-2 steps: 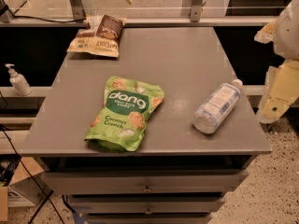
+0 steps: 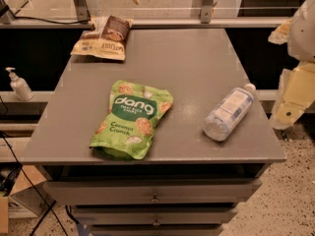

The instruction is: Move blue plastic bottle near brown chip bag

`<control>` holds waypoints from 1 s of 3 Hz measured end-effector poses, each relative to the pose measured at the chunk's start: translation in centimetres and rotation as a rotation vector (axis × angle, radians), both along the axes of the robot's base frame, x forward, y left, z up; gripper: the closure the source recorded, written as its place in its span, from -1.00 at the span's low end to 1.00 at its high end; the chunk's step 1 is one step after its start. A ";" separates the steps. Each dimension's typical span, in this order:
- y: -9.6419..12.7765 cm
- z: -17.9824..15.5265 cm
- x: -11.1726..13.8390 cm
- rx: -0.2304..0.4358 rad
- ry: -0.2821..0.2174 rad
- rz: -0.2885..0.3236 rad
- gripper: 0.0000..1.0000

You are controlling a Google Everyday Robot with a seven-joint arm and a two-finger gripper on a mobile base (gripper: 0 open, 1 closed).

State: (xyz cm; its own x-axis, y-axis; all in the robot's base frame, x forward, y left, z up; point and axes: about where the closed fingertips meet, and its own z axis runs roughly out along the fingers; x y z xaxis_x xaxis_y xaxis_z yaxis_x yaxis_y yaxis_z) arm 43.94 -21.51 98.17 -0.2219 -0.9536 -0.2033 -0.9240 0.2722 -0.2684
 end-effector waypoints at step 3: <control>2.6 -0.7 1.1 0.188 -0.003 0.015 -1.00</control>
Offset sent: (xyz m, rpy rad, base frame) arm 0.0086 0.0049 -0.0080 0.0823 -0.0039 -0.0018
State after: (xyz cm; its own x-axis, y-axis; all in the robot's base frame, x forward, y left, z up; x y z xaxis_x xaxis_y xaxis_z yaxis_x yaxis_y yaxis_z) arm 45.06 -18.94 97.48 -0.2070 -0.9018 -0.3793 -0.9277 0.3040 -0.2166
